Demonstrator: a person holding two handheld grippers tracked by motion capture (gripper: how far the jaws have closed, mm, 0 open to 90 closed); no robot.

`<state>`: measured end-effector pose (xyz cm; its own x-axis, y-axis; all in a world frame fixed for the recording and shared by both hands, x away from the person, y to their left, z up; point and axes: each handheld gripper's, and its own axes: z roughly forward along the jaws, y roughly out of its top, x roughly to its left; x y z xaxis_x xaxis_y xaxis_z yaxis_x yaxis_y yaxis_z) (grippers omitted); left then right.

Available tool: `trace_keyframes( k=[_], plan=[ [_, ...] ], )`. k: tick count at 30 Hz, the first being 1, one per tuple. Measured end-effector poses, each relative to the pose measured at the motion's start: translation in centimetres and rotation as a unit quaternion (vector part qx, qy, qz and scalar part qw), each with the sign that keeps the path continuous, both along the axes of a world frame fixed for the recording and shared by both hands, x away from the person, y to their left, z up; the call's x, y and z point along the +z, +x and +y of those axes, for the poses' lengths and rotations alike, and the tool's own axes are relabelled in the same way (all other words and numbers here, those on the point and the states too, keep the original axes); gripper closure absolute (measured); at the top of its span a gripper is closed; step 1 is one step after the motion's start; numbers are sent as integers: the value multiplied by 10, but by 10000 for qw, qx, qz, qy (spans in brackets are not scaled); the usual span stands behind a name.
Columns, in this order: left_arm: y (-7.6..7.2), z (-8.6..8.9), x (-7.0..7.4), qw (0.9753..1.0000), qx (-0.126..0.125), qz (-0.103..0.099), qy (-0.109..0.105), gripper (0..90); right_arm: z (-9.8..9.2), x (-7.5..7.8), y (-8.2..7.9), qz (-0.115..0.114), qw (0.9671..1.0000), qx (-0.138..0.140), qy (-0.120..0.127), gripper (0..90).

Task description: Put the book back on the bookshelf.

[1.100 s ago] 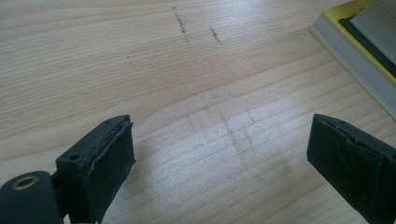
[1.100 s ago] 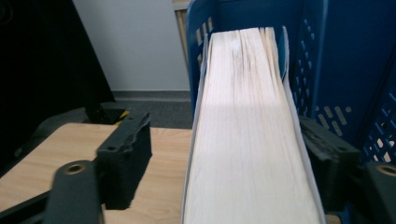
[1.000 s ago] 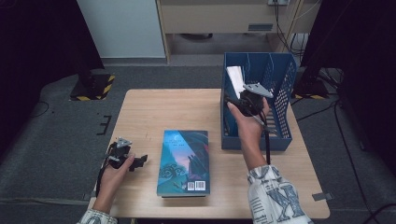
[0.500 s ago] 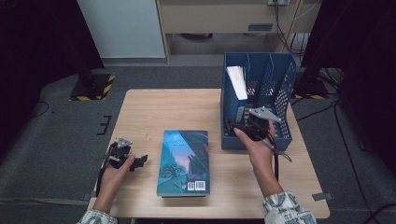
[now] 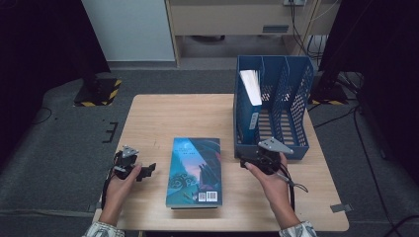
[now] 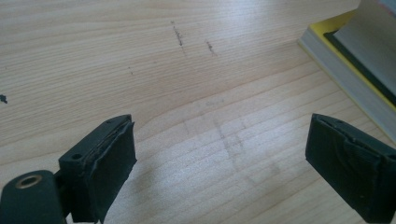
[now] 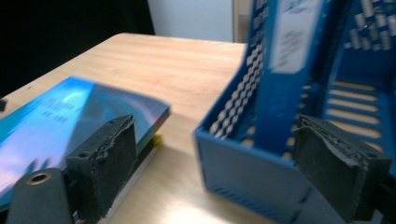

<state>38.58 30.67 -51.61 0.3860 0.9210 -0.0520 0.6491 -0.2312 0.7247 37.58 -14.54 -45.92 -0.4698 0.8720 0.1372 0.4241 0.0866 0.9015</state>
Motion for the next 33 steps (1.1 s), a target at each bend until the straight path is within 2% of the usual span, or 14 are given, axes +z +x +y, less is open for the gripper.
trace_keyframes(
  k=[3,9,14,21,26,27,30,32,33],
  plan=[
    [-5,-1,4,9999,-8,-80,-136,83,9,-5,-6,81,9999,136,-10,165],
    [-14,-10,12,9993,-159,-231,-227,101,23,-10,-13,146,9991,383,-84,192],
    [-21,-18,17,9985,-325,-328,-283,108,30,-14,-16,247,9977,633,-35,197],
    [-30,-31,27,9959,-535,-509,-515,114,39,-16,-19,287,9954,909,-72,196],
    [-35,-47,32,9929,-876,-566,-565,114,46,-21,-20,334,9934,1094,-22,194],
    [-35,-49,32,9931,-856,-605,-518,119,47,-22,-20,355,9928,1145,9,193],
    [-37,-55,34,9907,-968,-619,-724,107,52,-25,-20,454,9914,1227,87,179],
    [-37,-60,33,9909,-1035,-604,-613,107,55,-27,-20,487,9907,1273,63,166],
    [-37,-61,33,9905,-1083,-569,-624,107,56,-27,-20,507,9902,1299,87,160]
  ],
)
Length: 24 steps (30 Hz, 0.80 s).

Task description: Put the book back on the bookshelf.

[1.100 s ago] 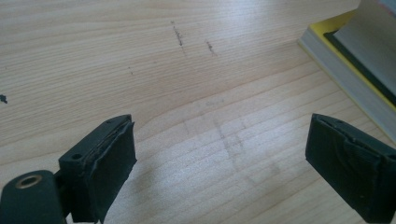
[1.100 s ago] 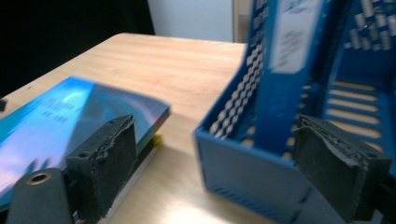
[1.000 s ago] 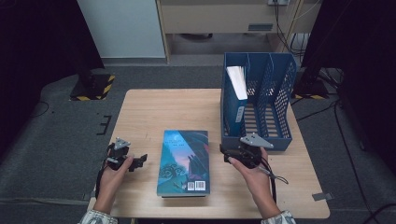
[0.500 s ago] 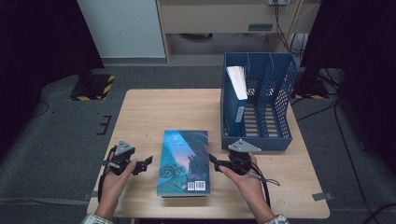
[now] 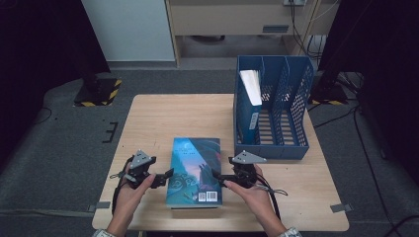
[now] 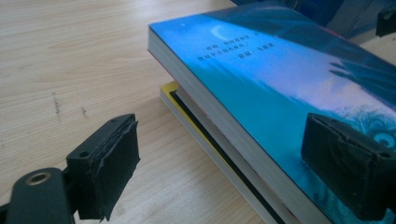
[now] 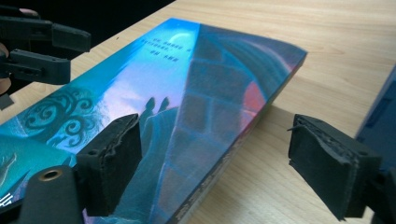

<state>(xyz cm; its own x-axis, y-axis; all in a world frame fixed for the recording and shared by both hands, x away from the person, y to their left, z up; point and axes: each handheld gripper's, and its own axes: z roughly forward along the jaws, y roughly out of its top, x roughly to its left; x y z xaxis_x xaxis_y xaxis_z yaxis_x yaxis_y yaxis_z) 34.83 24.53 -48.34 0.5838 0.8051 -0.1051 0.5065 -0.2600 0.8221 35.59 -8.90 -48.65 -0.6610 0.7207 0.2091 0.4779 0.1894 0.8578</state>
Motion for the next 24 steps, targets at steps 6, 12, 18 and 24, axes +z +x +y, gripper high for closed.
trace_keyframes(
  k=[6,12,18,24],
  plan=[
    [0,-17,-4,9993,-342,118,-91,87,11,-7,0,254,9994,215,71,109],
    [3,-23,-8,9980,-494,254,-288,64,22,-17,5,501,9984,268,77,62],
    [8,-25,-15,9950,-594,539,-589,34,24,-21,12,732,9966,282,242,23],
    [12,-24,-19,9926,-590,739,-767,0,24,-25,18,910,9947,292,385,5]
  ],
)
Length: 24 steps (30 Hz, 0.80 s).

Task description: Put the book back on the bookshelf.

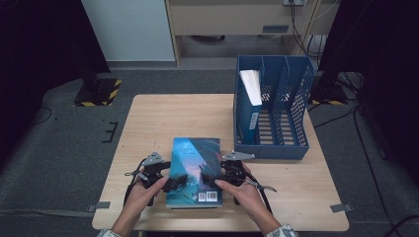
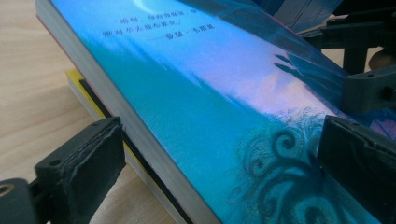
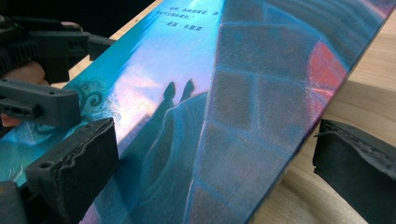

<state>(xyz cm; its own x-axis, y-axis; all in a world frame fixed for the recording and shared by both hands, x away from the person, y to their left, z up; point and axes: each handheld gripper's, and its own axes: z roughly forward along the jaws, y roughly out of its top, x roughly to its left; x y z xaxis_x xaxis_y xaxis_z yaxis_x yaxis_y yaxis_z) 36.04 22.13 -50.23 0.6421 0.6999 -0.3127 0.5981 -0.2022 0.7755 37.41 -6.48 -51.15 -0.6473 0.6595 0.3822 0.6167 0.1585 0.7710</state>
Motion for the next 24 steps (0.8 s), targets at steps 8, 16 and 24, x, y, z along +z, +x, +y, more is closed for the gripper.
trace_keyframes(
  k=[8,16,24],
  plan=[
    [5,4,-6,9992,-60,288,-273,0,4,-3,7,161,9998,68,133,8],
    [7,3,0,9994,-119,292,-168,23,7,7,5,-83,9998,38,-154,64],
    [9,10,8,9990,156,325,-255,181,8,20,5,-349,9987,-35,-375,181]
  ],
)
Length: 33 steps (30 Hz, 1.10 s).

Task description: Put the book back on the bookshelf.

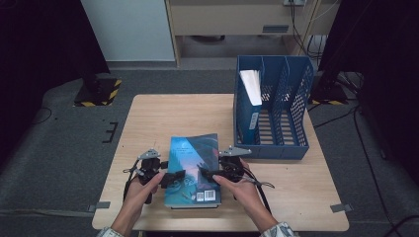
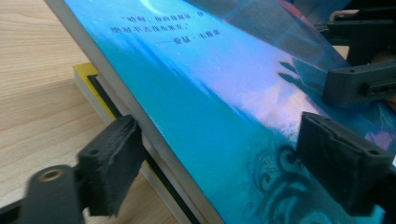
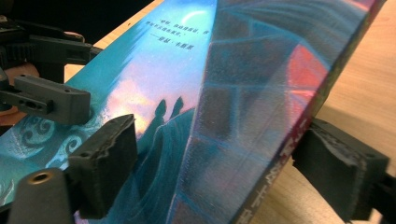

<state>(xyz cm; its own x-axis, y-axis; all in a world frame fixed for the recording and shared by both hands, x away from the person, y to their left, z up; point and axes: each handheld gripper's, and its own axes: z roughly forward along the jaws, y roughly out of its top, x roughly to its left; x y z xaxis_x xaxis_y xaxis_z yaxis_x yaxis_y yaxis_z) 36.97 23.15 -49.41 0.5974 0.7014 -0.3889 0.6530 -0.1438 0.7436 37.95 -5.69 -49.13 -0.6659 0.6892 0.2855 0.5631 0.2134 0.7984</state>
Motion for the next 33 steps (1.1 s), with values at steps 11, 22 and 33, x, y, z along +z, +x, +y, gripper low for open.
trace_keyframes(
  k=[11,22,33],
  plan=[
    [1,-3,13,9995,-59,-187,263,297,3,12,8,156,9997,129,-136,257],
    [1,-2,17,9992,39,-200,337,430,9,9,12,371,9989,93,-263,254],
    [0,-1,27,9980,17,-339,533,483,12,12,16,412,9986,88,-312,272]
  ],
)
